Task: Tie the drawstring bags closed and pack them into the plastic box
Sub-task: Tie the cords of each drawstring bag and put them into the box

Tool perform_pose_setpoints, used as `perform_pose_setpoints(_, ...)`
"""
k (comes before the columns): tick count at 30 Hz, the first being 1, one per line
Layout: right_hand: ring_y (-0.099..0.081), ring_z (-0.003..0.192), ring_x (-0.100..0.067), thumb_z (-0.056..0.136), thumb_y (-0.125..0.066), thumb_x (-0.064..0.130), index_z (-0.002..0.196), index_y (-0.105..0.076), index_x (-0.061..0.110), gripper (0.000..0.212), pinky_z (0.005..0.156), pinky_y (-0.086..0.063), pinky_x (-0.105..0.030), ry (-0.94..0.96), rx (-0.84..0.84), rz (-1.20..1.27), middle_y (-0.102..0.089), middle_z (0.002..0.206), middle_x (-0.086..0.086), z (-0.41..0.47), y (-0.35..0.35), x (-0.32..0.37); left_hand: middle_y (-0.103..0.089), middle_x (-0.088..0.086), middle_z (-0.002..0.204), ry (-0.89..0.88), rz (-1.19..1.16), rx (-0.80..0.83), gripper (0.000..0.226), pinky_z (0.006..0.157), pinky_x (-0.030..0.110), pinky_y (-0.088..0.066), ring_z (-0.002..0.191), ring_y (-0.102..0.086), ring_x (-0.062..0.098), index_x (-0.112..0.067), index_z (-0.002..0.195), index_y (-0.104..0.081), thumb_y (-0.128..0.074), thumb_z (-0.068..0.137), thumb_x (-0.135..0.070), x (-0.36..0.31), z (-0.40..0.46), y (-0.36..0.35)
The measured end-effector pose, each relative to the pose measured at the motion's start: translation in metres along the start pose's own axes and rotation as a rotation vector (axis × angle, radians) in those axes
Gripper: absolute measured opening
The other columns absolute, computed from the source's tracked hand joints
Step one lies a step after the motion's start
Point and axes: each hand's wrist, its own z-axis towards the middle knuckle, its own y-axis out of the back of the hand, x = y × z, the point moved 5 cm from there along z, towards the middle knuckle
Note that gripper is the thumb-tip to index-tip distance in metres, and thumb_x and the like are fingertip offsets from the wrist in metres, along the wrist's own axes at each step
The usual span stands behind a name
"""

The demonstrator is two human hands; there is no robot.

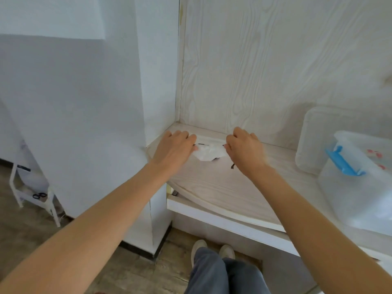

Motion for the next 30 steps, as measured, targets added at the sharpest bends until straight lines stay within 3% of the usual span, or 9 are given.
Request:
perform_pose_setpoints(3, -0.038, 0.074, -0.020, 0.087, -0.056, 0.009, 0.074, -0.058, 0.001, 0.015, 0.068, -0.031, -0.030, -0.224, 0.062, 0.143, -0.042, 0.091, -0.008, -0.004, -0.004, -0.006, -0.056, 0.007, 0.068, 0.156, 0.015, -0.147, 0.020, 0.057, 0.030, -0.033, 0.061, -0.055, 0.027, -0.009, 0.074, -0.061, -0.072, 0.079, -0.025, -0.006, -0.006, 0.006)
perform_pose_setpoints(8, -0.043, 0.086, -0.022, 0.080, -0.062, 0.012, 0.067, -0.055, 0.007, 0.015, 0.071, -0.025, -0.028, -0.277, 0.052, -0.031, -0.046, 0.096, -0.008, -0.010, -0.008, 0.006, -0.050, 0.002, 0.073, 0.304, -0.153, 0.139, 0.032, 0.071, 0.033, -0.028, 0.076, -0.046, 0.021, -0.012, 0.069, -0.051, -0.038, 0.095, -0.026, -0.012, -0.006, 0.000)
perform_pose_setpoints(11, -0.048, 0.072, -0.018, 0.053, -0.081, 0.018, 0.052, -0.055, 0.017, 0.026, 0.062, -0.026, -0.027, -0.268, 0.139, -0.265, -0.052, 0.076, -0.002, -0.013, -0.002, 0.020, -0.053, 0.001, 0.055, 0.675, -0.854, 0.288, 0.024, 0.056, 0.025, -0.036, 0.053, -0.046, 0.016, -0.009, 0.066, -0.052, -0.048, 0.086, -0.021, -0.006, -0.006, -0.010)
perform_pose_setpoints(14, -0.048, 0.079, -0.019, 0.075, -0.069, 0.019, 0.065, -0.054, 0.017, 0.018, 0.069, -0.027, -0.028, -0.217, 0.190, -0.300, -0.054, 0.082, -0.002, -0.013, 0.000, 0.022, -0.068, 0.006, 0.058, 0.993, -1.547, 0.375, 0.019, 0.045, 0.017, -0.042, 0.043, -0.057, 0.012, -0.011, 0.066, -0.048, -0.050, 0.084, -0.010, -0.007, -0.015, -0.016)
perform_pose_setpoints(17, -0.046, 0.072, -0.024, 0.096, -0.045, 0.025, 0.070, -0.045, 0.011, 0.029, 0.067, -0.033, -0.030, -0.461, 0.276, 0.260, -0.052, 0.075, -0.006, -0.009, -0.006, 0.006, -0.073, 0.015, 0.078, 1.039, -2.077, 0.374, 0.029, 0.064, 0.022, -0.054, 0.063, -0.070, 0.016, -0.011, 0.060, -0.044, -0.049, 0.089, -0.008, -0.013, -0.019, -0.019)
perform_pose_setpoints(19, -0.049, 0.061, -0.023, 0.095, -0.048, 0.030, 0.061, -0.043, 0.011, 0.039, 0.062, -0.037, -0.031, -0.637, 0.290, 0.729, -0.049, 0.061, -0.004, -0.011, -0.012, -0.001, -0.071, 0.021, 0.093, 1.037, -2.368, 0.304, 0.024, 0.073, 0.026, -0.057, 0.078, -0.072, 0.023, -0.006, 0.068, -0.052, -0.051, 0.092, -0.010, -0.018, -0.021, -0.020)
perform_pose_setpoints(23, -0.054, 0.058, -0.014, 0.096, -0.050, 0.023, 0.072, -0.056, 0.010, 0.028, 0.061, -0.044, -0.026, -0.749, 0.341, 1.488, -0.059, 0.068, -0.002, -0.023, -0.016, 0.009, -0.068, 0.018, 0.106, 1.022, -2.560, 0.130, 0.017, 0.091, 0.029, -0.052, 0.099, -0.067, 0.025, 0.001, 0.087, -0.062, -0.053, 0.093, -0.012, -0.027, -0.019, -0.021)
perform_pose_setpoints(27, -0.063, 0.076, -0.008, 0.094, -0.053, 0.015, 0.089, -0.064, 0.009, 0.014, 0.060, -0.047, -0.016, -0.689, 0.342, 1.686, -0.067, 0.089, 0.001, -0.028, -0.015, 0.019, -0.071, 0.010, 0.093, 0.980, -2.485, 0.059, 0.021, 0.098, 0.027, -0.045, 0.101, -0.063, 0.020, -0.001, 0.092, -0.063, -0.048, 0.096, -0.014, -0.033, -0.015, -0.023)
perform_pose_setpoints(30, -0.065, 0.085, -0.006, 0.093, -0.055, 0.014, 0.091, -0.067, 0.009, 0.013, 0.059, -0.046, -0.013, -0.667, 0.332, 1.709, -0.069, 0.090, -0.001, -0.027, -0.016, 0.025, -0.071, 0.007, 0.087, 0.895, -2.419, 0.077, 0.025, 0.083, 0.021, -0.050, 0.089, -0.064, 0.014, -0.003, 0.089, -0.065, -0.046, 0.097, -0.018, -0.034, -0.012, -0.022)
